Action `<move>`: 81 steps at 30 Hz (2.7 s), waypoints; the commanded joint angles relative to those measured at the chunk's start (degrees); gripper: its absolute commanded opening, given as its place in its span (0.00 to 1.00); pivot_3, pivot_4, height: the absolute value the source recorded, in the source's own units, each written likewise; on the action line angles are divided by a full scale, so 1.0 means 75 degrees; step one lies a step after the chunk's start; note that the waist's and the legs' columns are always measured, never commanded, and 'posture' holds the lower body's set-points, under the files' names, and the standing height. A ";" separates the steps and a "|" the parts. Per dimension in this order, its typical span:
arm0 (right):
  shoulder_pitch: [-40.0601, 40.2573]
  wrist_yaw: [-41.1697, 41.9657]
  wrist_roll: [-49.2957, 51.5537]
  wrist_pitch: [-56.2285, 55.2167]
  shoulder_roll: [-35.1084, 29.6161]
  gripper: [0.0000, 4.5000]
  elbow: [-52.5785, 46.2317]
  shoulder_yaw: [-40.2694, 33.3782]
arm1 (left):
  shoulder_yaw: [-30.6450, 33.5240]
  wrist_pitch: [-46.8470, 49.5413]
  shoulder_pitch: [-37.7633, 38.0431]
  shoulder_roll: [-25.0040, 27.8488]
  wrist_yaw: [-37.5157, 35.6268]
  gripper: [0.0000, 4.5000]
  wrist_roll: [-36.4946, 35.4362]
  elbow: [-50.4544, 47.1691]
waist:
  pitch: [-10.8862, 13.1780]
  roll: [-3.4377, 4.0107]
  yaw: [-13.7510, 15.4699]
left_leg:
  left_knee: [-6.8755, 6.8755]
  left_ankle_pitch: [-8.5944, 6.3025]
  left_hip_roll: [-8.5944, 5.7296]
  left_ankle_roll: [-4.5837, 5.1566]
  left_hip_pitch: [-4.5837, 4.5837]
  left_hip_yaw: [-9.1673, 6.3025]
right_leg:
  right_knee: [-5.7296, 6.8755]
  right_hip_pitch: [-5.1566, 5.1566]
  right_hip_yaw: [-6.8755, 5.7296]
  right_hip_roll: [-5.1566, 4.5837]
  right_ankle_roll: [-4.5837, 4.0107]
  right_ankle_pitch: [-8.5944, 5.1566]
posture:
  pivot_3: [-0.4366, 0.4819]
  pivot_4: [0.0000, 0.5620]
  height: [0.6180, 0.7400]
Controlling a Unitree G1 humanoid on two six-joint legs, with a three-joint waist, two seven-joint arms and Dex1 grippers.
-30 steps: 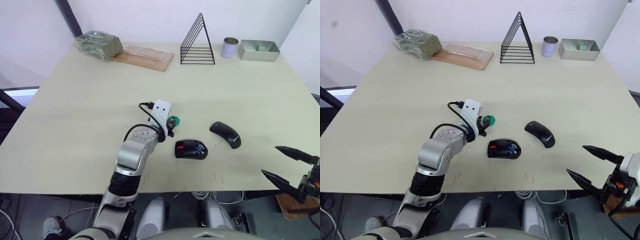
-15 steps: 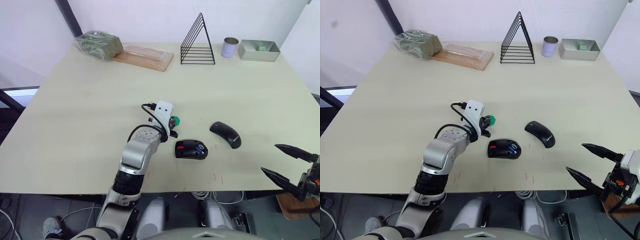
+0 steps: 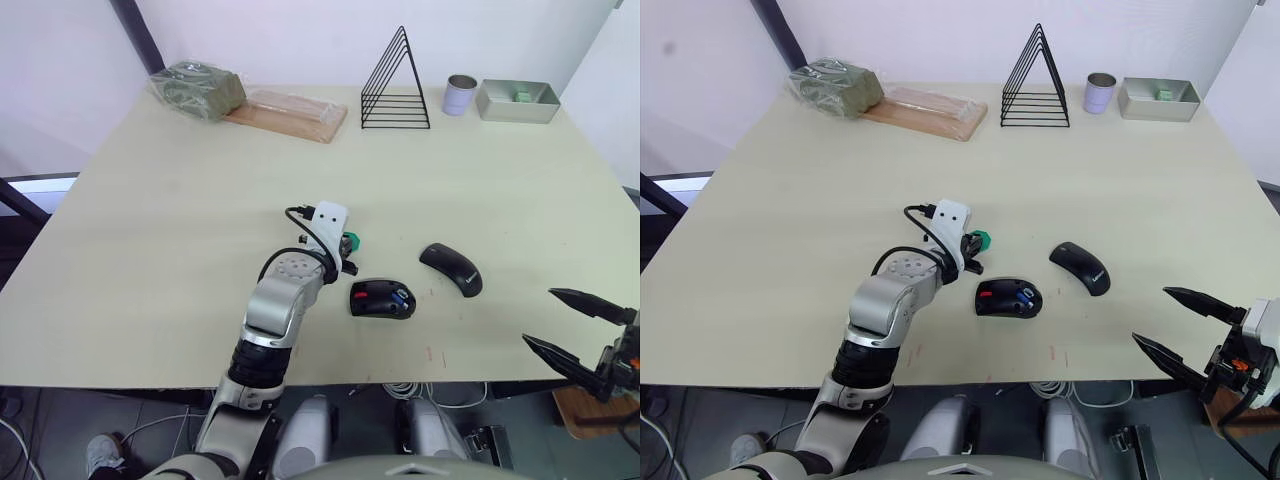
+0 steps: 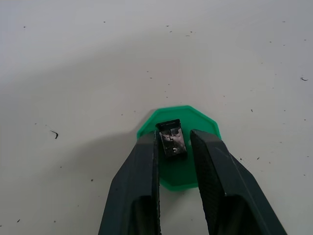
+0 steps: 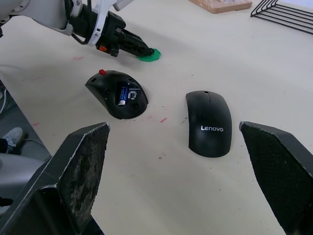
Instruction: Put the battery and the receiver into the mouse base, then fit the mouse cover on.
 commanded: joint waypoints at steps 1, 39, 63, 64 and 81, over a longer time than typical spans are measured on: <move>0.0003 -0.0023 0.0122 -0.0020 -0.0075 1.00 -0.0211 -0.0258 | 0.0109 0.0080 -0.0113 -0.0043 0.0064 0.25 0.0042 -0.0268 | 0.0000 0.0000 0.0000 | 0.0000 0.0000 0.0000 0.0000 0.0000 -0.0001 | 0.0000 0.0000 0.0000 0.0000 0.0000 0.0000 | 0.48 0.27 1.00; -0.0023 -0.0160 0.0163 0.0051 -0.0068 1.00 -0.0304 -0.0168 | 0.0025 0.0017 -0.0077 0.0071 -0.0036 0.16 0.0018 -0.0317 | 0.0000 0.0000 0.0000 | 0.0000 0.0000 0.0000 0.0000 0.0000 -0.0001 | 0.0000 0.0000 0.0000 0.0000 0.0000 0.0000 | 0.48 0.27 1.00; -0.0064 -0.0170 0.0139 0.0037 -0.0034 1.00 -0.0266 -0.0127 | 0.0043 -0.0082 -0.0131 0.0079 -0.0147 0.16 0.0020 -0.0233 | 0.0000 0.0000 -0.0001 | 0.0000 0.0000 -0.0001 0.0000 0.0000 -0.0001 | 0.0000 0.0000 -0.0001 -0.0001 0.0000 0.0000 | 0.48 0.27 1.00; -0.0069 -0.0168 0.0141 0.0037 -0.0037 1.00 -0.0260 -0.0129 | 0.0047 -0.0081 -0.0133 0.0078 -0.0148 0.16 0.0018 -0.0235 | 0.0000 0.0000 -0.0001 | 0.0000 0.0000 -0.0001 0.0000 0.0000 -0.0001 | 0.0000 0.0000 -0.0001 -0.0001 0.0000 0.0000 | 0.48 0.27 1.00; -0.0441 -0.0461 0.0386 0.0334 -0.0167 1.00 -0.0609 -0.0013 | 0.0331 -0.0157 -0.0113 0.0431 -0.0855 0.16 -0.0449 -0.0744 | 0.0000 0.0000 -0.0008 | 0.0000 0.0000 0.0000 0.0000 -0.0001 -0.0002 | 0.0000 -0.0001 -0.0002 -0.0001 -0.0001 0.0000 | 0.48 0.27 1.00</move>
